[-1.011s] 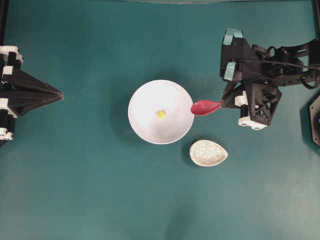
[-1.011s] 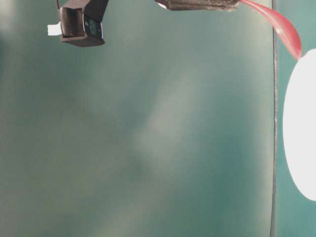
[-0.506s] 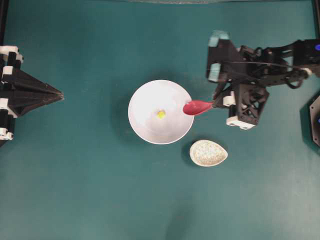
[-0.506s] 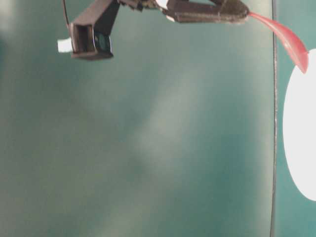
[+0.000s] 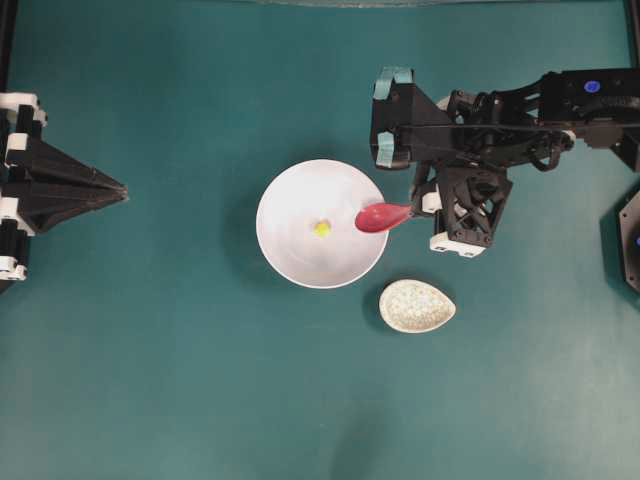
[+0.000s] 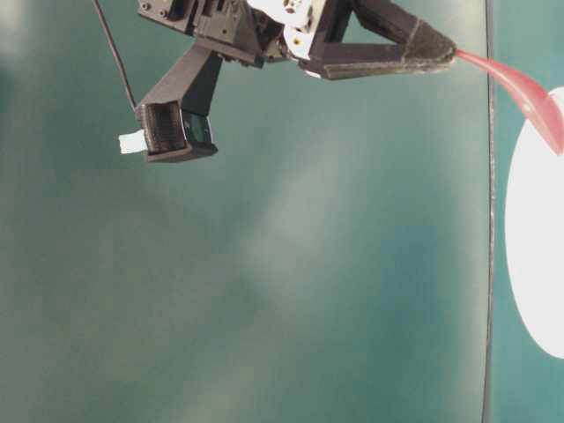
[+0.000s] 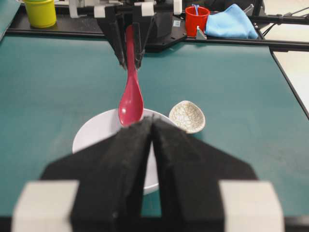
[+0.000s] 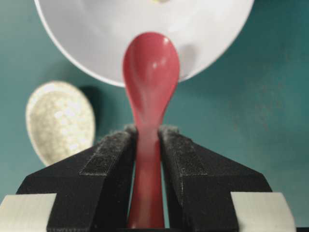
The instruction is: Scoop the yellow hexagonal prism block from the bowl with a spoon using the right arm.
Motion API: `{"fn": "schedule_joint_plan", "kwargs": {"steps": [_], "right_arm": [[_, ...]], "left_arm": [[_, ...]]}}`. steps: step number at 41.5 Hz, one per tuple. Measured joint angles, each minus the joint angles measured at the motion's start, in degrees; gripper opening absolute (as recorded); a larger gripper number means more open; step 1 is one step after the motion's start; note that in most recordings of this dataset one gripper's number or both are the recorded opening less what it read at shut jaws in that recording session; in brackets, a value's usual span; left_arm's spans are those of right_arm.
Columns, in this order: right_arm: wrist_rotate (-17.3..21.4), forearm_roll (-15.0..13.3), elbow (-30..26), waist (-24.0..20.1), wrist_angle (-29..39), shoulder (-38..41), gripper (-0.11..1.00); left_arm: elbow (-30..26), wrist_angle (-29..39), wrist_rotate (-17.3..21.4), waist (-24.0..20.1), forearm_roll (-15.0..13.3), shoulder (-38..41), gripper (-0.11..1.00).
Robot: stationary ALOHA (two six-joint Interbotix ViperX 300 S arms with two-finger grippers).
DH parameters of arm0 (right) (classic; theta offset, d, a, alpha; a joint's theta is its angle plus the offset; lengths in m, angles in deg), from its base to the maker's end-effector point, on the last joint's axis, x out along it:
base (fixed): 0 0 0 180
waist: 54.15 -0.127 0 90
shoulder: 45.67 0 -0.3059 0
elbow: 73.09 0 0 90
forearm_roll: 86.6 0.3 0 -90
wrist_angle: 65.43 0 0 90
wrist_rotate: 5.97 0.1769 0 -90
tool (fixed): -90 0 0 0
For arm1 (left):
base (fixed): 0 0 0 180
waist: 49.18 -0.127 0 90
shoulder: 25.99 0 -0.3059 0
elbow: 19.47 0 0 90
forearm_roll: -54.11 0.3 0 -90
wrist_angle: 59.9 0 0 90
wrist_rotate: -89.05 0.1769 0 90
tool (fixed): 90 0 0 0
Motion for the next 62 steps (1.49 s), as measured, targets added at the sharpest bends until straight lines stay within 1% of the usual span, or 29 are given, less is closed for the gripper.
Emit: {"fn": "schedule_joint_plan", "kwargs": {"steps": [24,62], "right_arm": [[0.0,-0.09,-1.58,0.0,0.26,1.58,0.24],[-0.18,-0.18,-5.27,-0.44,-0.09,10.2,0.24]], "left_arm": [[-0.09,1.41,0.09,0.0,0.0,0.0,0.08],[0.0,1.49,0.09,0.0,0.0,-0.09,0.08]]}}
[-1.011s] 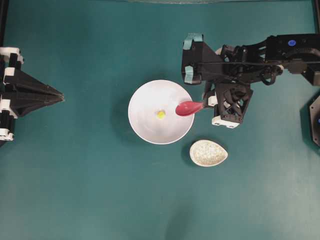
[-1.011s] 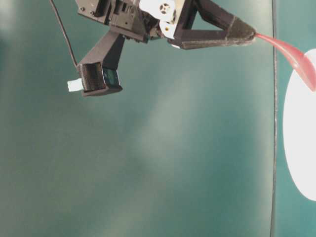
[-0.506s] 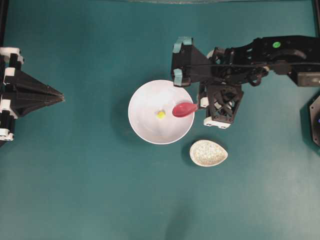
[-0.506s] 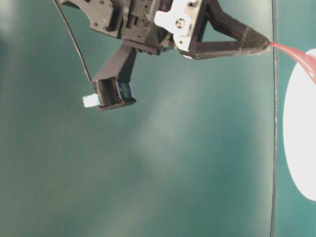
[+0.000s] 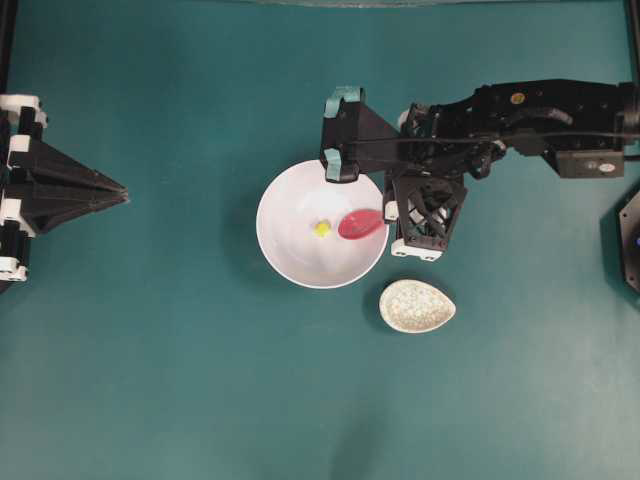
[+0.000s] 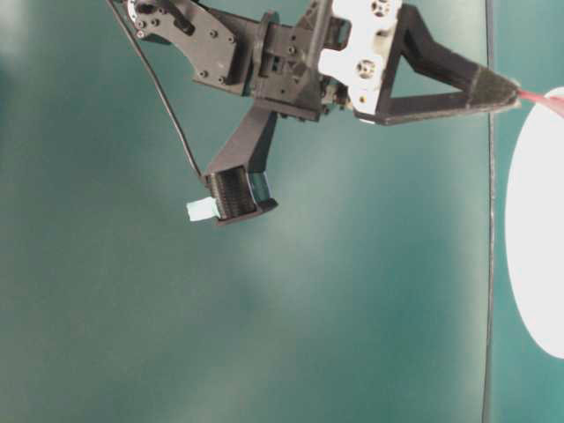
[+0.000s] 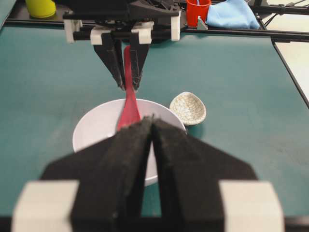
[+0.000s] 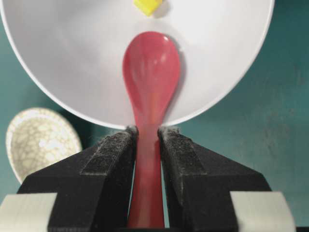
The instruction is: Scoop the yellow hexagonal prism block from the bowl with a spoon using the right arm.
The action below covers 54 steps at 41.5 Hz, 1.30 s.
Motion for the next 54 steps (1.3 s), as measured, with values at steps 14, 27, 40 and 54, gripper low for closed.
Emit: {"fn": "schedule_joint_plan", "kwargs": {"steps": [14,27,40,54], "right_arm": [[0.0,0.0,-0.26,-0.88,-2.64,1.32,0.24],[-0.09,0.0,-0.97,-0.97,-4.92,2.9,0.24],[-0.09,0.0,-1.14,-0.97,-7.82,4.04,0.24],[-0.09,0.0,-1.14,-0.97,-11.43,4.92,0.24]], "left_arm": [[0.0,-0.09,0.0,0.0,0.0,0.09,0.08],[0.0,-0.09,0.0,0.0,0.0,0.09,0.08],[-0.09,-0.09,0.0,0.0,0.0,0.09,0.08],[-0.09,-0.09,0.0,0.0,0.0,0.09,0.08]]}}
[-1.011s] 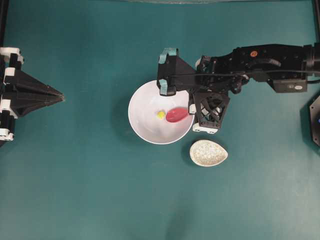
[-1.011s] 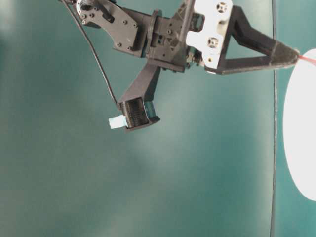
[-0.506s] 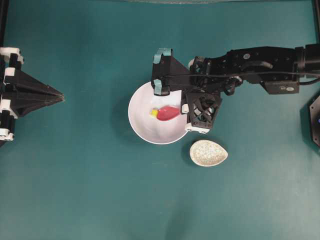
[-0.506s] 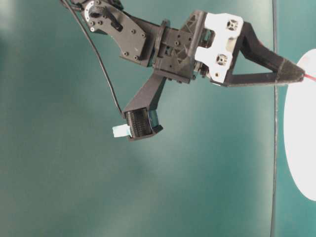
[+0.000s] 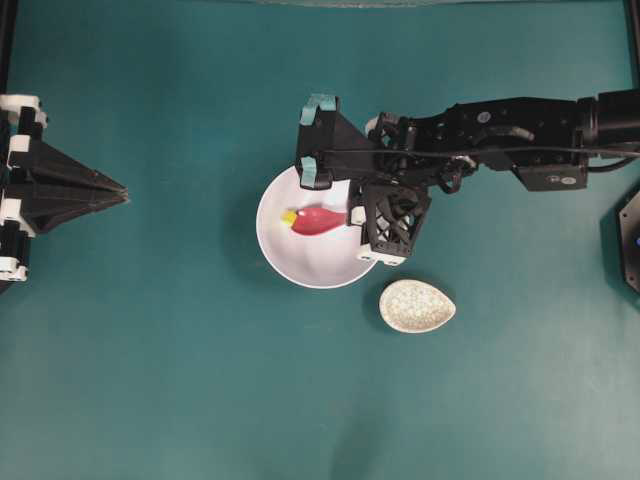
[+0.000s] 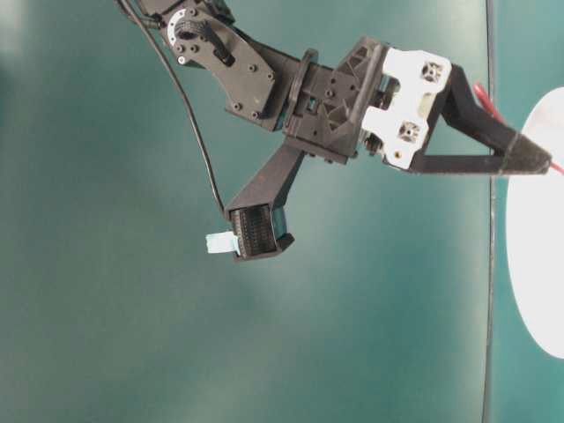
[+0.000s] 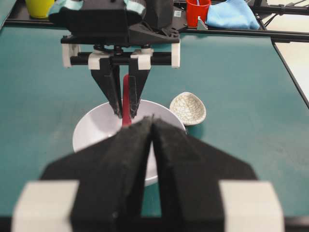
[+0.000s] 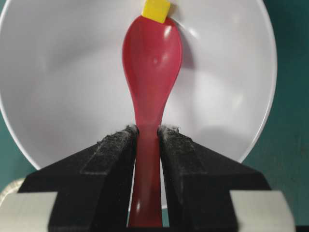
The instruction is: Scoop the yellow hexagonal prism block from the bowl with a spoon using the right arm.
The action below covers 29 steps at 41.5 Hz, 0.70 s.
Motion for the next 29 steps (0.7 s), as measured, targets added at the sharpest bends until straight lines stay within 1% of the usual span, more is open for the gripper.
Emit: {"fn": "schedule_joint_plan", "kwargs": {"steps": [29], "right_arm": [[0.0,0.0,2.72,-0.09,-6.94,-0.09,0.24]], "left_arm": [[0.0,0.0,0.0,0.0,0.0,0.0,0.08]]}}
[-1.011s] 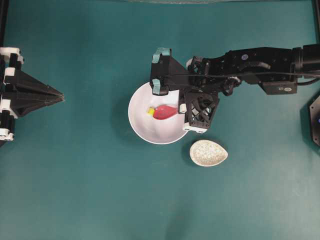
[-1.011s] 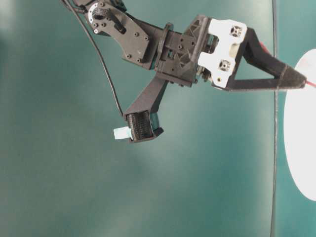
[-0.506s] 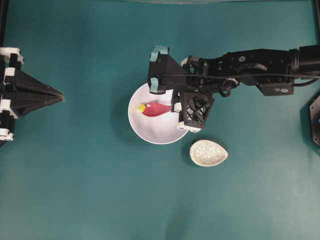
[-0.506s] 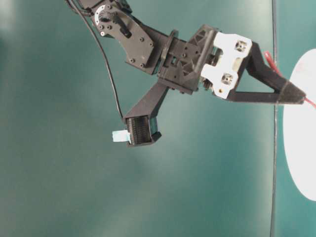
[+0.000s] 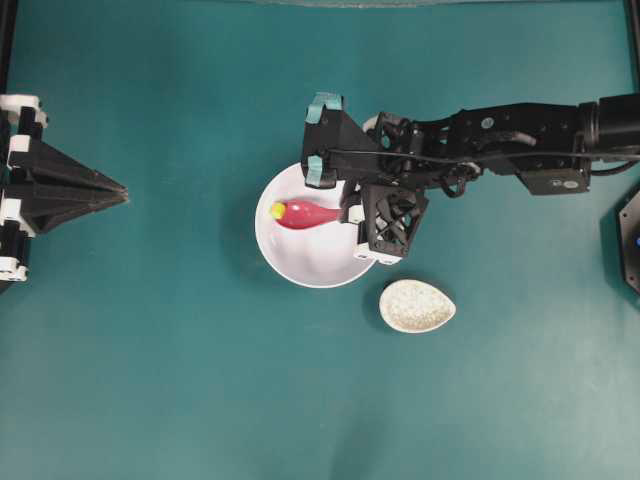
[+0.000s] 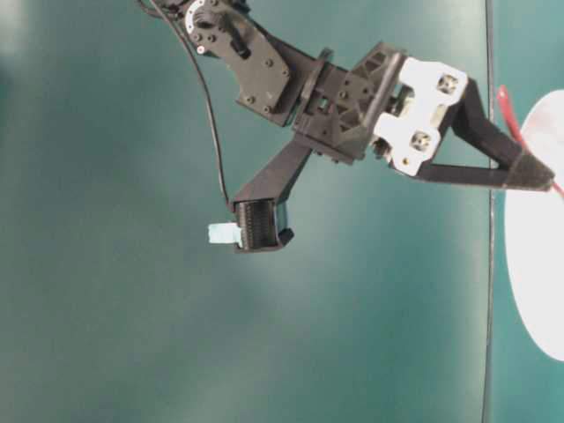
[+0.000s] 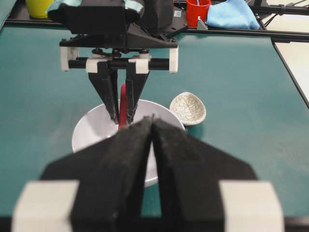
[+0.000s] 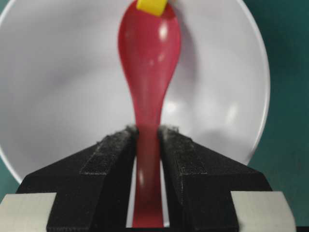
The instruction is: Scoop the yellow hexagonal prism block from the bowl with a spoon using the right arm.
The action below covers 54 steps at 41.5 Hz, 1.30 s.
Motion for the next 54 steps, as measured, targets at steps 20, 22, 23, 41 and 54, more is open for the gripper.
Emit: {"fn": "schedule_joint_plan", "kwargs": {"steps": [20,22,23,41,54], "right_arm": [[0.0,0.0,0.53,0.0,-1.14,0.0,0.24],[0.09,0.0,0.62,0.0,-1.14,0.09,0.24],[0.0,0.0,0.62,0.0,-1.14,0.09,0.24],[0.0,0.0,0.53,0.0,0.35,-3.16,0.24],[0.0,-0.53,0.53,0.0,1.58,-6.86,0.24]], "left_arm": [[0.09,0.0,0.0,0.0,0.0,0.0,0.08],[0.0,0.0,0.0,0.0,0.0,0.0,0.08],[0.0,0.0,0.0,0.0,0.0,0.0,0.08],[0.0,0.0,-0.09,0.0,0.0,0.0,0.08],[0.09,0.0,-0.26,0.0,0.0,0.0,0.08]]}}
